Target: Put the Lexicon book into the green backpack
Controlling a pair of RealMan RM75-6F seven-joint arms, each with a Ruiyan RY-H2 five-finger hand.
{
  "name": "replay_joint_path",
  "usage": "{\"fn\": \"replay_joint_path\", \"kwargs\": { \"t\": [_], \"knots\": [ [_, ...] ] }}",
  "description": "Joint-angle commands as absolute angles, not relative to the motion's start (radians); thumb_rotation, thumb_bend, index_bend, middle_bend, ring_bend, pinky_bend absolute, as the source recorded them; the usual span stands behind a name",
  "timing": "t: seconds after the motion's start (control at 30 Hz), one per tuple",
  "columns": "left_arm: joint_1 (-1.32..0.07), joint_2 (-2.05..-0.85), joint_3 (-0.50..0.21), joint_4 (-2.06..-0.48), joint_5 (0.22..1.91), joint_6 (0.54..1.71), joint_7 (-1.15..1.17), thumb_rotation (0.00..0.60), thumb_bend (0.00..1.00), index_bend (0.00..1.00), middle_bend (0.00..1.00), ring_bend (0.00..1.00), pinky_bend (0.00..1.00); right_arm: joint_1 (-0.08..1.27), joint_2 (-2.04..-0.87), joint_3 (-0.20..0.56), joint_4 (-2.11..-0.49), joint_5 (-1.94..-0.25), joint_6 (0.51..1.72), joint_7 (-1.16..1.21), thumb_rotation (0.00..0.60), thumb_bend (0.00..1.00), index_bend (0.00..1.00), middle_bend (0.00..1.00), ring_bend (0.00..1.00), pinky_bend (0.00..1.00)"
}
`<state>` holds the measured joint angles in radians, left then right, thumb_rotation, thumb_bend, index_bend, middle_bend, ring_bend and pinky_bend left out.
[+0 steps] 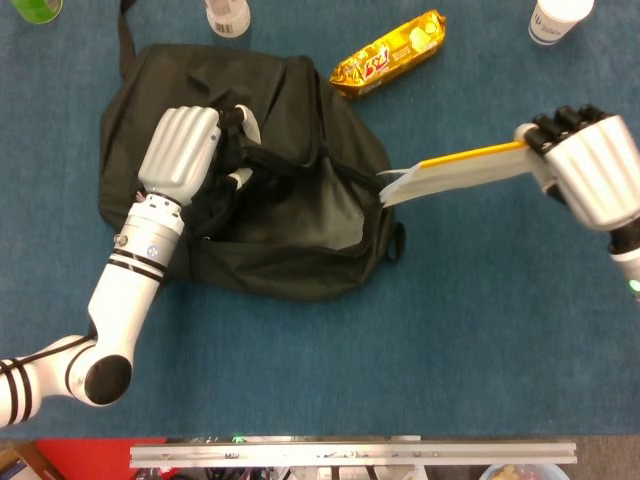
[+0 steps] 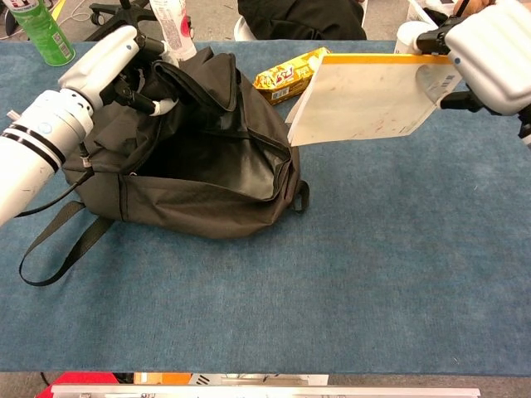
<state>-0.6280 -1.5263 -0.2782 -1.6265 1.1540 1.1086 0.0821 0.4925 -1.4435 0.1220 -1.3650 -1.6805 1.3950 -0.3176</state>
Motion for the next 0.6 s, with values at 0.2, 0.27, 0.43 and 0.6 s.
{"fn": "replay_joint_path", "kwargs": {
  "t": [0.2,0.27,0.43,0.6],
  "knots": [
    [-0.628,-1.489,-0.285,-1.682,1.12,1.089,0.077,0.6,0.32,0.57,0.64,0.66,0.83,0.565,-1.57,0.121,-1.205,-1.761,1.404,-0.305,0.6,0.44,0.91,0.67,0.58,0.68],
    [-0.629,-1.485,-0.283,-1.686,1.117,1.089,0.081,0.6,0.32,0.57,0.64,0.66,0.83,0.58,-1.598,0.119,-1.158,-1.781,1.416,-0.294,0.6,0.44,0.91,0.67,0.58,0.68],
    [-0.629,-1.475,-0.284,-1.696,1.102,1.083,0.077,0.6,0.32,0.57,0.64,0.66,0.83,0.616,-1.685,0.126,-1.029,-1.81,1.459,-0.258,0.6,0.44,0.91,0.67,0.58,0.68],
    [-0.632,-1.466,-0.285,-1.706,1.093,1.081,0.078,0.6,0.32,0.57,0.64,0.66,0.83,0.649,-1.752,0.134,-0.941,-1.817,1.478,-0.245,0.6,0.43,0.92,0.67,0.58,0.68]
  ]
}}
